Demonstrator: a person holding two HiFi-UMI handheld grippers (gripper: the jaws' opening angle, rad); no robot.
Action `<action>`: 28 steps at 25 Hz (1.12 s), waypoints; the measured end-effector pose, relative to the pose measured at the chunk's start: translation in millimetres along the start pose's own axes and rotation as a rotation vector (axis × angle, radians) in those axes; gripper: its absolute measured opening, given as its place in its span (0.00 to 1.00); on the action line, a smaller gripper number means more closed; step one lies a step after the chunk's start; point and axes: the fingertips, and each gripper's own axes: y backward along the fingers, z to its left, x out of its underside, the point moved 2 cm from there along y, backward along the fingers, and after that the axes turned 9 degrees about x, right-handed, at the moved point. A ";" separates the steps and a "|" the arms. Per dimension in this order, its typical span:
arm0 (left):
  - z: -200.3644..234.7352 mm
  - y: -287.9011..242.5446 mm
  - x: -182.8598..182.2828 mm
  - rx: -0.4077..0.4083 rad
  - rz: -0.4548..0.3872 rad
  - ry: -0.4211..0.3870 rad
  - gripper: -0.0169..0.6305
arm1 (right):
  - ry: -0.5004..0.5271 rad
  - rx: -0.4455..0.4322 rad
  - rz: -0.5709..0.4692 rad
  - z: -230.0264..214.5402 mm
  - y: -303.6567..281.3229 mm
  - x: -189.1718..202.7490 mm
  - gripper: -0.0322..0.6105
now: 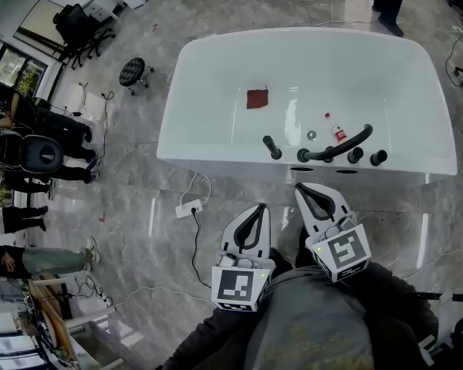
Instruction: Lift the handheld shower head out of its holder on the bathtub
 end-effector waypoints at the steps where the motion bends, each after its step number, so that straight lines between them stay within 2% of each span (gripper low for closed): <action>1: 2.3 0.6 -0.9 -0.015 0.001 0.001 0.03 | 0.001 -0.012 -0.003 0.6 -2.5 -1.5 0.06; 8: 17.0 6.0 -0.2 -0.074 0.005 0.001 0.03 | -0.004 -0.065 -0.008 9.0 -19.6 -2.4 0.06; 13: 35.6 5.8 4.5 -0.077 -0.003 0.018 0.03 | 0.012 -0.061 0.003 16.2 -34.4 -1.5 0.06; 22: 76.1 -11.2 11.8 -0.007 -0.006 0.070 0.03 | 0.030 0.020 0.057 18.6 -68.5 1.6 0.06; 28: 123.8 -31.7 8.5 0.037 -0.026 0.077 0.03 | 0.061 0.103 0.026 16.9 -102.4 -12.4 0.06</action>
